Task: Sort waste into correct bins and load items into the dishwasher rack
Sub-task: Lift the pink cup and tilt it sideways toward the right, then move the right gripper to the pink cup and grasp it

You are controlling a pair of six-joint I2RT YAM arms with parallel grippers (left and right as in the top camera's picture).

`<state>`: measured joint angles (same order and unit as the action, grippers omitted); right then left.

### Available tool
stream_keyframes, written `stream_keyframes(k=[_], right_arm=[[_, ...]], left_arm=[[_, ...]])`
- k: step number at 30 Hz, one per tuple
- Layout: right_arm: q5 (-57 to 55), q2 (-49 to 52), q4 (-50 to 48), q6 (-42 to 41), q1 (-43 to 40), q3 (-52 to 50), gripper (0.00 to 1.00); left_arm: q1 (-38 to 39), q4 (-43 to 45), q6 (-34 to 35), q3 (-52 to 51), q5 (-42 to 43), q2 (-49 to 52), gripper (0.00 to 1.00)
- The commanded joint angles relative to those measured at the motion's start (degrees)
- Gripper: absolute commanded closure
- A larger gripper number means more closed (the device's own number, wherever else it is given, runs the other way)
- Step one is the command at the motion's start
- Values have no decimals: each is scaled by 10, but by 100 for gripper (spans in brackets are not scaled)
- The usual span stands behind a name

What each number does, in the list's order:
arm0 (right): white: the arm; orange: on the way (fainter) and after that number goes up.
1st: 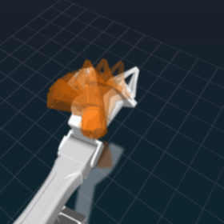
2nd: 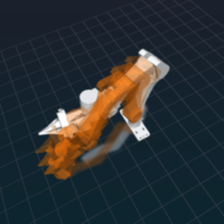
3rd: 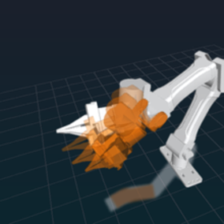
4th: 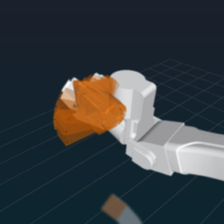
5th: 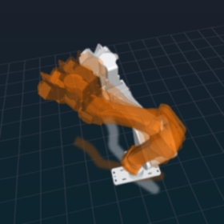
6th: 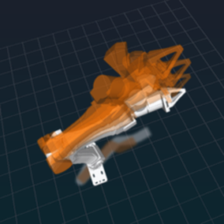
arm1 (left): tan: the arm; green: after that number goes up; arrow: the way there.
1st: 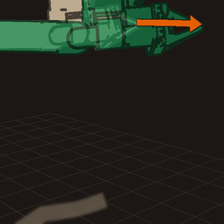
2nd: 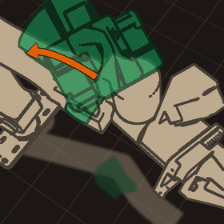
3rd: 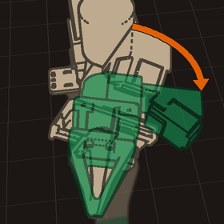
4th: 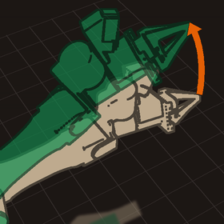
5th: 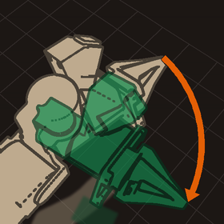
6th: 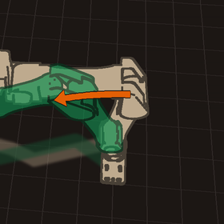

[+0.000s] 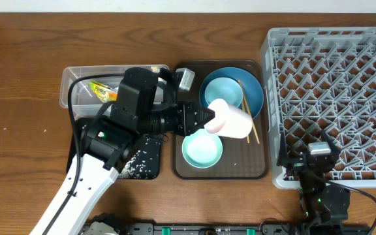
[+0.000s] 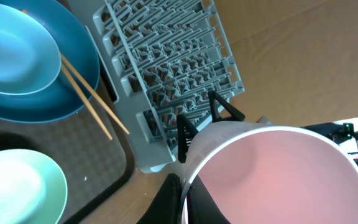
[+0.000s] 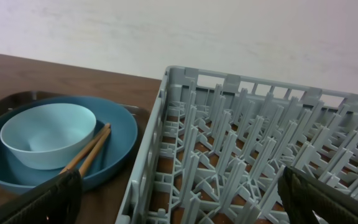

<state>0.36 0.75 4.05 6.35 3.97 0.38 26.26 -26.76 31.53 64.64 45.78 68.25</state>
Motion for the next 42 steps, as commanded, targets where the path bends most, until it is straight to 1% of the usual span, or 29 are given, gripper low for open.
stream_keyframes(k=[1, 3, 5, 9, 11, 14, 16, 18, 19, 20, 21, 25, 28, 31, 35, 38, 40, 42], right_arm=[[-3, 1, 2, 1, 7, -1, 1], [-3, 1, 2, 2, 7, -1, 1], [-3, 1, 2, 2, 7, -1, 1], [-3, 1, 2, 2, 7, -1, 1], [-3, 1, 2, 2, 7, -1, 1], [6, 1, 2, -5, 7, -1, 1], [16, 1, 1, -42, 7, -1, 1], [16, 0, -9, -107, 7, -1, 1], [23, 1, -23, -154, 7, -1, 1], [44, 0, -35, -186, 7, 0, 1], [73, 0, -42, -200, 7, 4, 1], [217, 1, -47, -218, 7, 48, 1], [294, 5, -45, -246, 7, 106, 1], [355, 30, -35, -263, 6, 173, 1], [469, 108, -15, -286, 5, 260, 1], [558, 179, -20, -286, 5, 307, 1], [626, 231, -53, -286, 5, 333, 1], [682, 272, -113, -287, 5, 349, 1]], left_arm=[[-3, 3, 7, 4, 14, 2, 94], [-3, 11, 13, 4, 25, 2, 94], [-3, 35, 30, 4, 66, 2, 94], [-14, 107, 80, 4, 190, 2, 94], [-31, 120, 91, 4, 245, 2, 94], [-55, 115, 90, 3, 280, 2, 94], [-65, 115, 86, 3, 281, 2, 94], [-73, 119, 86, 3, 273, 2, 94], [-74, 119, 84, 3, 267, 2, 94], [-76, 120, 80, 3, 261, 2, 94], [-77, 119, 79, 3, 252, 2, 94], [-80, 121, 79, 3, 211, 2, 94], [-90, 122, 80, 3, 177, 2, 94], [-110, 132, 88, 3, 174, 3, 94], [-136, 132, 106, 3, 176, 3, 94], [-140, 132, 109, 3, 200, 3, 94], [-140, 132, 111, 3, 235, 3, 94], [-140, 132, 113, 3, 266, 3, 94]])
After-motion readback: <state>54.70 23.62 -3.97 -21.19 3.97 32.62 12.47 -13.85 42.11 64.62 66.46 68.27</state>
